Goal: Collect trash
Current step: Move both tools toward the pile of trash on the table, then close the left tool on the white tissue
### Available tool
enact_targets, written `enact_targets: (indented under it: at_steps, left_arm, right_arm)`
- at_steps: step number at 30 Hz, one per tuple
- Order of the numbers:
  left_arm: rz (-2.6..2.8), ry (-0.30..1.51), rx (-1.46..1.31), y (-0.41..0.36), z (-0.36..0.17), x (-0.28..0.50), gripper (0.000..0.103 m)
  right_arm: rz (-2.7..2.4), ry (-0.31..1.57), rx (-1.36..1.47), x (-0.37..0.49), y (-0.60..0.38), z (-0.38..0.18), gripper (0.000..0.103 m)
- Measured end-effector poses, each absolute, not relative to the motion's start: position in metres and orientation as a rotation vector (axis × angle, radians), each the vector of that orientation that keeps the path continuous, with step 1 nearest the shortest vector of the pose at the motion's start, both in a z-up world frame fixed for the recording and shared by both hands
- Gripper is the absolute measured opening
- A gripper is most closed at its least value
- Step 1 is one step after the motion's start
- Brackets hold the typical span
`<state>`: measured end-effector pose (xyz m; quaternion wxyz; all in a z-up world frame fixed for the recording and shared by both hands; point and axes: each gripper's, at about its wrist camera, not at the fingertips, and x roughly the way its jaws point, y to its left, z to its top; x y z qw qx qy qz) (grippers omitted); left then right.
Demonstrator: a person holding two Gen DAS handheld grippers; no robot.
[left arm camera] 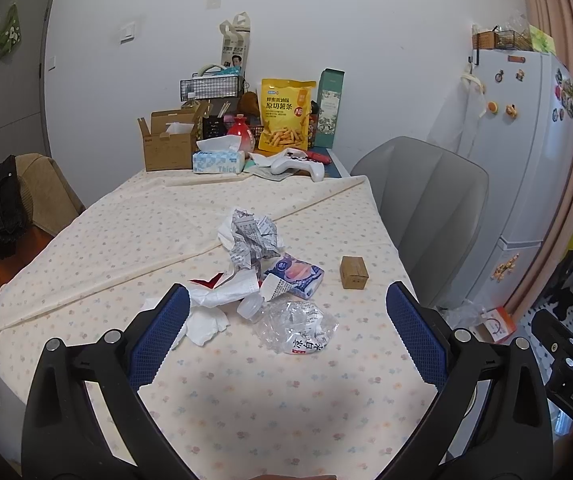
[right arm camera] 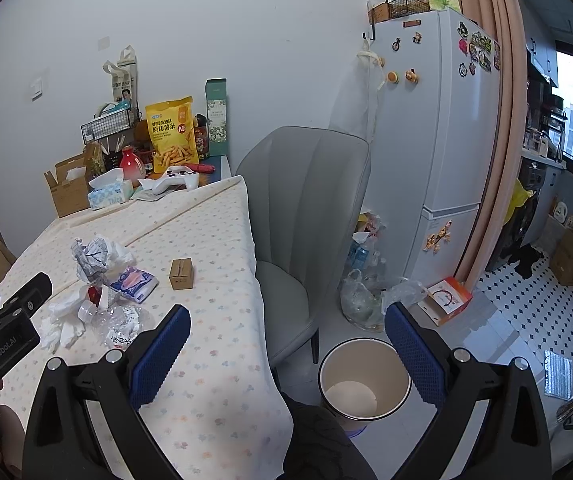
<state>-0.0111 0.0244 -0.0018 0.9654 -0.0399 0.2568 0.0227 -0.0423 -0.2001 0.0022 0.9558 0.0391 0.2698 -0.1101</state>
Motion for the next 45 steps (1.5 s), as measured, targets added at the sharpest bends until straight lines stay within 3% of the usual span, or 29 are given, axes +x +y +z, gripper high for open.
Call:
enact_targets:
  at_steps: [24, 45]
  left_arm:
    - [0.059, 0.524, -0.092, 0.029, -0.006, -0.011, 0.098]
    - [0.307, 0.578, -0.201, 0.144, -0.039, 0.002, 0.098]
  right_arm:
    - [-0.211, 0.559, 0.084, -0.039, -0.199, 0.002, 0.096]
    - [0.055, 0.632, 0.014, 0.020, -0.097, -0.023, 0.092]
